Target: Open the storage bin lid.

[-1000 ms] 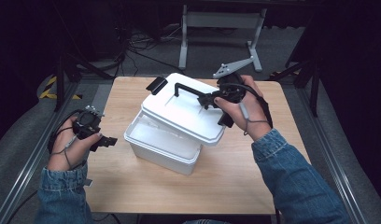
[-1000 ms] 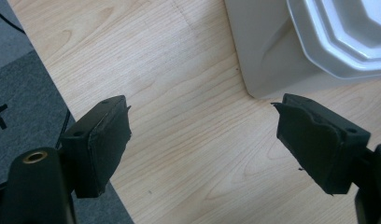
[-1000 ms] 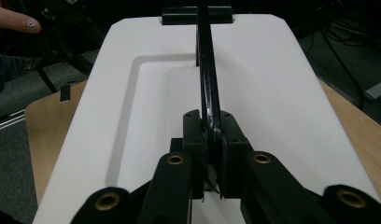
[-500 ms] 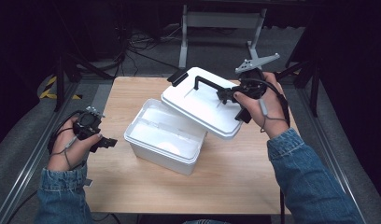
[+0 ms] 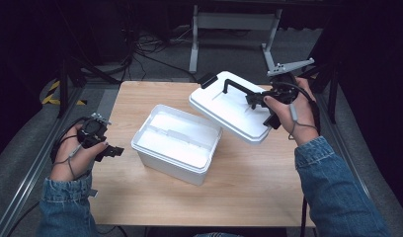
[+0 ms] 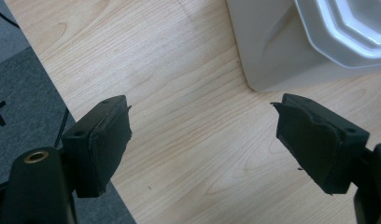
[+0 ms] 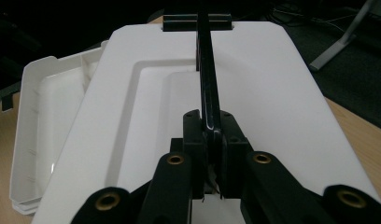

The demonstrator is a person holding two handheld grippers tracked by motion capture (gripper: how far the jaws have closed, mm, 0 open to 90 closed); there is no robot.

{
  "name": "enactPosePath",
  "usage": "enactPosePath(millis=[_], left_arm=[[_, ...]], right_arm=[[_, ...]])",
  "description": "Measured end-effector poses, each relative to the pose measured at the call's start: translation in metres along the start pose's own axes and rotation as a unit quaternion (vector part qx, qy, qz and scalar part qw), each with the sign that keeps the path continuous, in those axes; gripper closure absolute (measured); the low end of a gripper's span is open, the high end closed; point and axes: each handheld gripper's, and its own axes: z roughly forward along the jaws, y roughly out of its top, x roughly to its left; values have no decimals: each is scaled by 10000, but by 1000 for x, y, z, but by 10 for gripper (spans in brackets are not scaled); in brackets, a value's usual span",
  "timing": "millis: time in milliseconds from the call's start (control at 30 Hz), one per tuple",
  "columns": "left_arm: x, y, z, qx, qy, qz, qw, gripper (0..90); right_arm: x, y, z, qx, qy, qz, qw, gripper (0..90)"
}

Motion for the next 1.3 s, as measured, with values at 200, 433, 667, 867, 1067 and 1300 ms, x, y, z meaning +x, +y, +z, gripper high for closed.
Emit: enactPosePath(millis=[200, 433, 667, 867, 1067, 1300], left_arm=[[0, 0, 0, -6, 7, -8, 10000, 186], [1, 0, 0, 12, 9, -14, 10000, 186], [1, -1, 0, 4, -2, -16, 10000, 186], [2, -1, 1, -1, 8, -21, 10000, 186], [2, -2, 1, -20, 27, -7, 10000, 186], [3, -2, 0, -46, 24, -19, 10000, 185]], right_arm=[[-15, -8, -3, 63, -145, 192, 9997, 848], [-32, -21, 1, 148, -278, 392, 9987, 848], [-49, -37, 9, 323, -410, 518, 9973, 848], [-59, -48, 15, 391, -486, 628, 9961, 848], [-67, -60, 24, 490, -551, 736, 9946, 848], [-76, -77, 35, 575, -587, 830, 9932, 847]])
